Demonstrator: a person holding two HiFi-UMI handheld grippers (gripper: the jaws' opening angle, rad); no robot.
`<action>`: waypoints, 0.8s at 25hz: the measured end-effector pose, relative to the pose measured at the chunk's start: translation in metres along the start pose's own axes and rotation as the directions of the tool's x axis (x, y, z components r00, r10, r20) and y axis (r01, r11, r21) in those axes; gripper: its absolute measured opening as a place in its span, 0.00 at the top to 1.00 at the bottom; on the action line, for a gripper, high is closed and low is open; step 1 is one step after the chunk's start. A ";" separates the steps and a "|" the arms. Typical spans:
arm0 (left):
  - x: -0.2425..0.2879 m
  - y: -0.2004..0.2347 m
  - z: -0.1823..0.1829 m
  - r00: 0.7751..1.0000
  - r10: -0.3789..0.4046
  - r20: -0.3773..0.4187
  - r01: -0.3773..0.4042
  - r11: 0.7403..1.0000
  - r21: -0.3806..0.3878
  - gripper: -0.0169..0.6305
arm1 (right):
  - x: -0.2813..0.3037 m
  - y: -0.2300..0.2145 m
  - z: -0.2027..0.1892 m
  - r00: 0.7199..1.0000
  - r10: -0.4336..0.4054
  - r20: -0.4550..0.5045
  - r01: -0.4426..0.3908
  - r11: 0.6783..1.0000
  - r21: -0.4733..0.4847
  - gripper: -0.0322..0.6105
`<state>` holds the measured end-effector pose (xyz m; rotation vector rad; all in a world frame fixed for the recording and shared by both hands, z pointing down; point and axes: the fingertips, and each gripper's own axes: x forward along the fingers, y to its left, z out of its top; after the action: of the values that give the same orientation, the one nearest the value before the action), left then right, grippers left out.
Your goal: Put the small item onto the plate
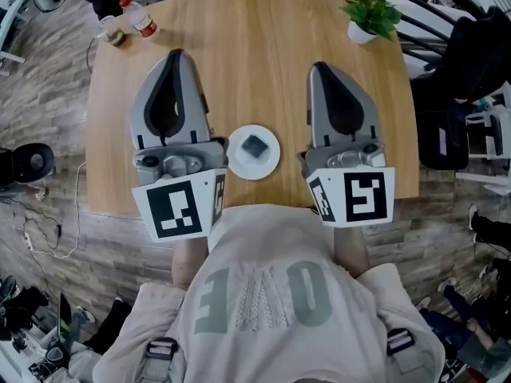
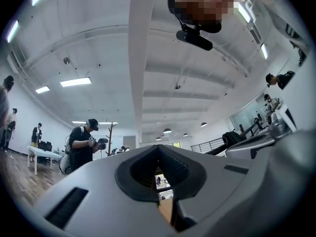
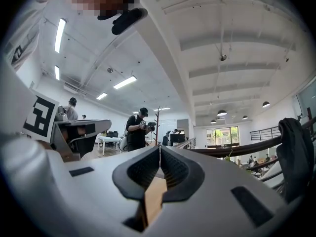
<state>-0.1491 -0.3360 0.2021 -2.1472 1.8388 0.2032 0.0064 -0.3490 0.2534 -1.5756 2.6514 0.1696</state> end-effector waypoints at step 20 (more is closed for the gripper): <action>-0.004 -0.002 -0.007 0.999 -0.016 -0.031 0.016 1.000 -0.011 0.96 | -0.007 -0.004 -0.005 0.999 -0.033 -0.019 0.032 0.999 -0.039 0.92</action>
<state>-0.1480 -0.3343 0.2105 -2.1834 1.8411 0.1781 0.0132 -0.3452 0.2585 -1.6395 2.6507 0.2070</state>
